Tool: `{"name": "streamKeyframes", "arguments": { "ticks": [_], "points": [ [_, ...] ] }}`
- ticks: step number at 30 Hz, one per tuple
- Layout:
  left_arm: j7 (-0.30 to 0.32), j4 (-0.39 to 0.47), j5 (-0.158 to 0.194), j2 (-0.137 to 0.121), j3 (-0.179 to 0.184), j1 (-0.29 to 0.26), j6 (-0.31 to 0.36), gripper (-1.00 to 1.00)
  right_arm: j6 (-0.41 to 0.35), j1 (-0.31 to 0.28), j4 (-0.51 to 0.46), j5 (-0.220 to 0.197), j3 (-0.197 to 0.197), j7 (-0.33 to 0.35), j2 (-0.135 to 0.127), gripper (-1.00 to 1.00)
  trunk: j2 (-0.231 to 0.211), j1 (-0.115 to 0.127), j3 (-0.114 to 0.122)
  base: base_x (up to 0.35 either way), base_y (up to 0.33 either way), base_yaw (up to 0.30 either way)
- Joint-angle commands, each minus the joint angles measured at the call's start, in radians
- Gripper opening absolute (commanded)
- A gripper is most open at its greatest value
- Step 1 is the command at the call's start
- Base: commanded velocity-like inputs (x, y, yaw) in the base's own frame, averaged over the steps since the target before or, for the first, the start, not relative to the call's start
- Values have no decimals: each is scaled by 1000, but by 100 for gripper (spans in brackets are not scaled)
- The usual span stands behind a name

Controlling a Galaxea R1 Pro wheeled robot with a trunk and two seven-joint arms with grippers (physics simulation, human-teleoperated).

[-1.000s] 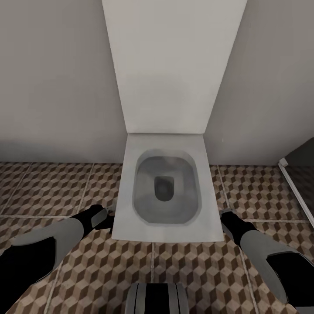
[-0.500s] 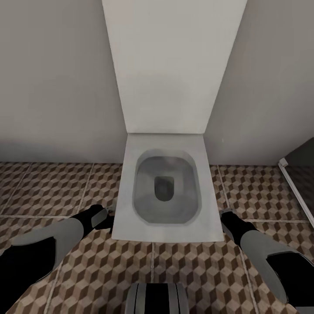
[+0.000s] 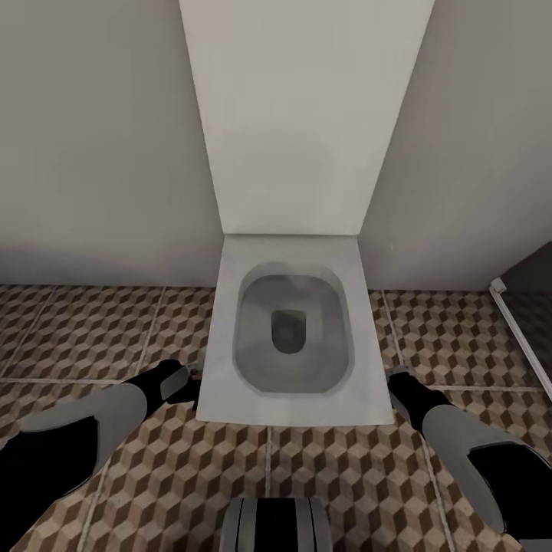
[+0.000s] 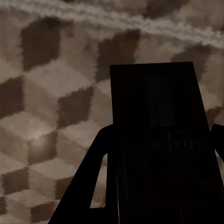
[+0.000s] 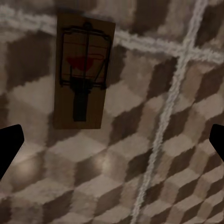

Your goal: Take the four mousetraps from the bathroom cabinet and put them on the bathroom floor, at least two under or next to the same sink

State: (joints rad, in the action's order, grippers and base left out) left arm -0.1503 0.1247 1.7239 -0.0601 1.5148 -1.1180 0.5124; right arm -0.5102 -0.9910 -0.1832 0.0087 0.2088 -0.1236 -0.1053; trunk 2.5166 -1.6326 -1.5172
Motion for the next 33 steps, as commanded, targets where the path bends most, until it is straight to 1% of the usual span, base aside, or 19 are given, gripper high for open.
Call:
{"name": "streamKeyframes", "arguments": {
  "ticks": [1,10,33],
  "points": [
    [-9,4,9,-1,4,-1,1,-100,-2,0,-2,0,4,-1,0,100,0,0,-1,0,0,0],
    [-11,4,9,-1,5,0,1,-100,36,6,-1,0,3,-1,1,100,0,0,-1,0,0,0],
    [-12,3,9,-4,5,-1,1,-100,39,8,-1,-2,3,-2,2,100,0,0,-1,0,0,0]
  ]
}}
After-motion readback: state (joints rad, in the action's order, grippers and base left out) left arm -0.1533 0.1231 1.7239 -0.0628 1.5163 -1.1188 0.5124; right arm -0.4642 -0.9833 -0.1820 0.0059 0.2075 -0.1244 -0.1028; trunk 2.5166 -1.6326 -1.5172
